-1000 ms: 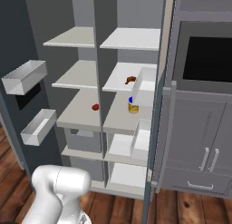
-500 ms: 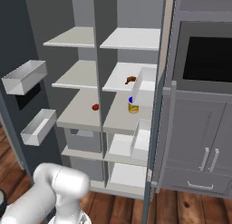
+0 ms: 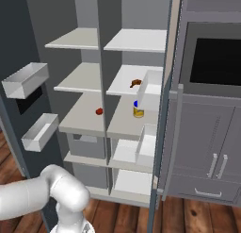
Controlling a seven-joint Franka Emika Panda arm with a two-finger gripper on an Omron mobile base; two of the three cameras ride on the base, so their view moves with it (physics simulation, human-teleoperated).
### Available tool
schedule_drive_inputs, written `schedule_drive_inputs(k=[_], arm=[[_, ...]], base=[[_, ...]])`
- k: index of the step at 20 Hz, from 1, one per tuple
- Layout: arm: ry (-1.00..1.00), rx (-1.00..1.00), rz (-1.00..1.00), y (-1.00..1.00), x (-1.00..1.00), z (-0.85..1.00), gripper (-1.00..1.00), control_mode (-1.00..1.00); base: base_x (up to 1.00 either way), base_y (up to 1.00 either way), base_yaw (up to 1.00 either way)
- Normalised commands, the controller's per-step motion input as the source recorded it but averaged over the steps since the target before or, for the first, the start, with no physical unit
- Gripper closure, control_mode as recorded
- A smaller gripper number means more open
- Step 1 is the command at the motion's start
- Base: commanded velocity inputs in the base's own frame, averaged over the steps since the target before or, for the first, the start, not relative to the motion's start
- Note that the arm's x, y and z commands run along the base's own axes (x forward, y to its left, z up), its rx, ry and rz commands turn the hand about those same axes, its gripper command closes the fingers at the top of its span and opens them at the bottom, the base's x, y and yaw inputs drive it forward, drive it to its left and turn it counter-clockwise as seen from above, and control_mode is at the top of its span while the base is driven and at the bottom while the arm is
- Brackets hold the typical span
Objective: Pick up the frozen chicken drumstick from the freezer, place it on any shelf in the fridge, and close the fridge and freezer doors when done.
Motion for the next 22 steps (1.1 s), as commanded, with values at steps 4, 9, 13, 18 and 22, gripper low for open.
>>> schedule_drive_inputs(k=[4, 9, 13, 18, 22], arm=[[0.06, -0.17, 0.00, 0.34, 0.86, -0.23, -1.00, -1.00], [0.06, -0.08, -0.03, -0.12, 0.69, -0.16, -1.00, -1.00], [0.04, 0.00, -0.07, -0.78, 0.20, -0.14, -1.00, -1.00], [0.01, 0.00, -0.08, -0.97, 0.01, -0.10, -1.00, -1.00], [0.00, 0.00, -0.11, -1.00, 0.00, -0.05, -1.00, -1.00]], base=[[0.00, 0.00, 0.00], [0.00, 0.00, 0.00], [0.00, 0.00, 0.00], [0.00, 0.00, 0.00], [0.00, 0.00, 0.00]])
